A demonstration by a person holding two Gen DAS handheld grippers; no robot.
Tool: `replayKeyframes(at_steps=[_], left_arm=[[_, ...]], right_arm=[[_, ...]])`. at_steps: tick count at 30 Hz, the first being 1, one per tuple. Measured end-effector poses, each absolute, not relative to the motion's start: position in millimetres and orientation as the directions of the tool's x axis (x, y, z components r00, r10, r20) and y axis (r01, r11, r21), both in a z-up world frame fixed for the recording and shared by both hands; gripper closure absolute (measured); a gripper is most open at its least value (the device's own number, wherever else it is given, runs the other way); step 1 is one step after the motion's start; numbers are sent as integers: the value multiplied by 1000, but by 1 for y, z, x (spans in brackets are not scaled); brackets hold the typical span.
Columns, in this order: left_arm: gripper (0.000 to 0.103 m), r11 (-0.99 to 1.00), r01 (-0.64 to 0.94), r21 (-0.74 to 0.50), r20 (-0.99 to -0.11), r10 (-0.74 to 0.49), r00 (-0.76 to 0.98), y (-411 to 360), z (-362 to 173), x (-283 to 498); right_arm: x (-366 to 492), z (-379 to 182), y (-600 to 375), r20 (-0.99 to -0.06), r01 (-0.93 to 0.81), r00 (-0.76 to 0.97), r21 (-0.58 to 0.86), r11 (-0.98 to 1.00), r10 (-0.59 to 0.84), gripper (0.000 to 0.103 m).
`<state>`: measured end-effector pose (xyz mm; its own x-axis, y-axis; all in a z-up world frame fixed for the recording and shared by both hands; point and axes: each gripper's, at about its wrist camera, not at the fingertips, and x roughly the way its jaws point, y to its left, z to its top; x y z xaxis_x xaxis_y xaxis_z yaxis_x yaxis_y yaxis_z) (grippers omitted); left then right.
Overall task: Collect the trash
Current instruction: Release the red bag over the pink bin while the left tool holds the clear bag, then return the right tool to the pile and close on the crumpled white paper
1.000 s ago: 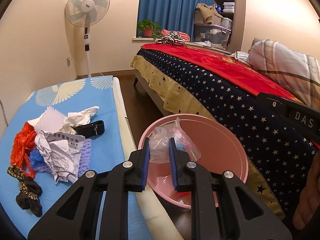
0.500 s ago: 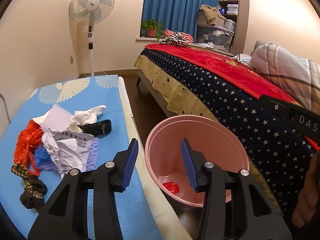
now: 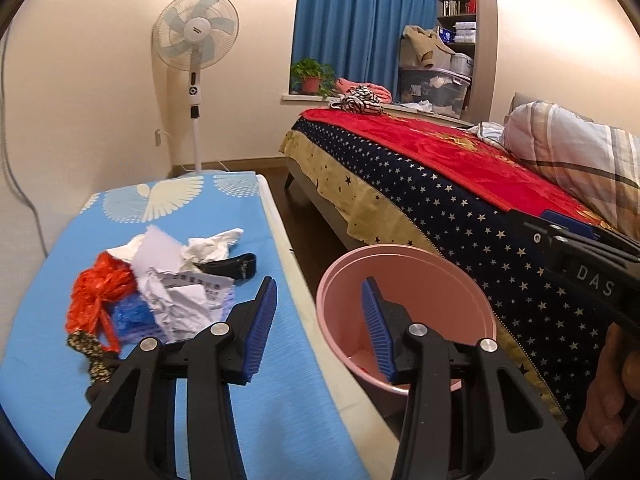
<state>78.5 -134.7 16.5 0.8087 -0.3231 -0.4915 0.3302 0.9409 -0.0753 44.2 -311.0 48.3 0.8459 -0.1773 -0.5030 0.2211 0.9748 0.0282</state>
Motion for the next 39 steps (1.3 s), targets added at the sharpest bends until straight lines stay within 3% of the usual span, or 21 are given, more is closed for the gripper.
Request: replayKeyframes(at_steps=[14, 20, 25, 39], left_arm=[[61, 961, 266, -71, -475, -267, 838, -91, 22, 61], [69, 971, 233, -58, -454, -233, 860, -75, 21, 54], [70, 979, 197, -56, -464, -200, 863, -61, 13, 52], [70, 994, -37, -101, -512, -20, 859, -4, -14, 72]], right_arm=[[35, 47, -273, -499, 144, 860, 40, 989, -105, 54], [34, 52, -260, -489, 114, 869, 53, 992, -74, 54], [38, 49, -247, -494, 70, 869, 56, 996, -33, 60], [69, 24, -207, -534, -29, 842, 99, 995, 78, 63]])
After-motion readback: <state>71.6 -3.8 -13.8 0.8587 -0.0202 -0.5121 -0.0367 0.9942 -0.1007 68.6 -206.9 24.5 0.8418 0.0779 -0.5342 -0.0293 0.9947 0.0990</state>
